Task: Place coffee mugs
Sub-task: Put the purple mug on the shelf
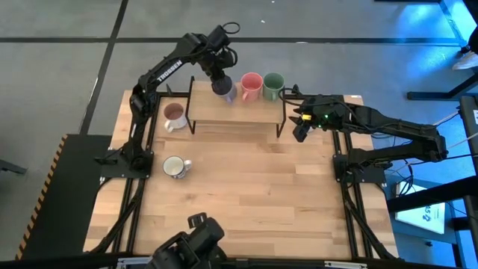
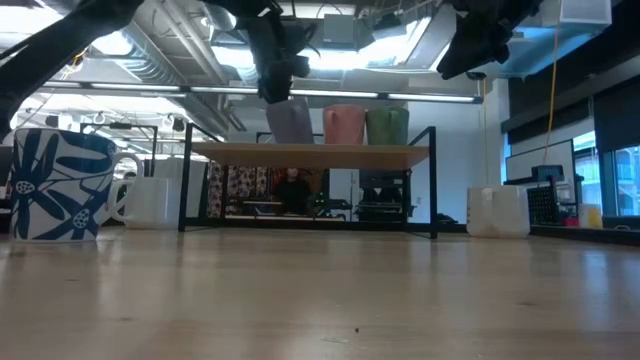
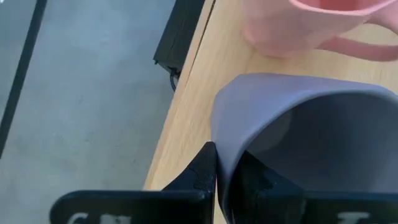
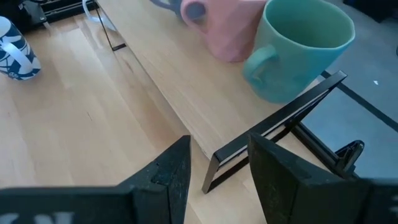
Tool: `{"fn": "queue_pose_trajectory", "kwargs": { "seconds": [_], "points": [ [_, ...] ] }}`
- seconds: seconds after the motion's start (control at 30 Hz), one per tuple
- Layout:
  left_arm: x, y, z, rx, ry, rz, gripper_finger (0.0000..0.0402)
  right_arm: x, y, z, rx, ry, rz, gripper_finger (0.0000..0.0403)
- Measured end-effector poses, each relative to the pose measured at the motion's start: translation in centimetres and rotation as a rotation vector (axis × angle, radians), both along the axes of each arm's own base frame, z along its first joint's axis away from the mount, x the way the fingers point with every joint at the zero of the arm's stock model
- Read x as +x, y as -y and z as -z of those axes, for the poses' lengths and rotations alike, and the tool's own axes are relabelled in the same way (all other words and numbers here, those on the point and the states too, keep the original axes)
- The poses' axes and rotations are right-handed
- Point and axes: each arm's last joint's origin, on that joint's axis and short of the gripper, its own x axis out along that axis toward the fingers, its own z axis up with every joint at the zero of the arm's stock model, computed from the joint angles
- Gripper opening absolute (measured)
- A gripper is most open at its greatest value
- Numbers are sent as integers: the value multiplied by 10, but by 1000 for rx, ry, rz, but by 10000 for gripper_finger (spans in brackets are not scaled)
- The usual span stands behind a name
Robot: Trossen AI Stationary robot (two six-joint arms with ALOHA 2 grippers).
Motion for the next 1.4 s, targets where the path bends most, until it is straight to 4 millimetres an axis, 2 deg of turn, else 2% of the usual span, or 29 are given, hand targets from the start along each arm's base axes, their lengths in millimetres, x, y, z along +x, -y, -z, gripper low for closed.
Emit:
{"fn": "queue_pose_trajectory", "kwargs": {
  "seconds": [0.17,0.57,1.0,1.3,1.4],
  "points": [
    [1,1,0,20,-11,67,20,-1,0,1,17,-8,11,144],
    [1,0,0,31,-4,94,29,-1,0,1,21,-5,15,144],
    [4,-3,-3,63,30,94,88,-1,-1,2,33,-9,2,144],
    [9,-5,-5,103,72,93,93,-1,-1,2,33,-9,2,144],
    [10,-1,-12,120,88,89,93,-1,-1,2,33,-10,2,144]
  ]
}}
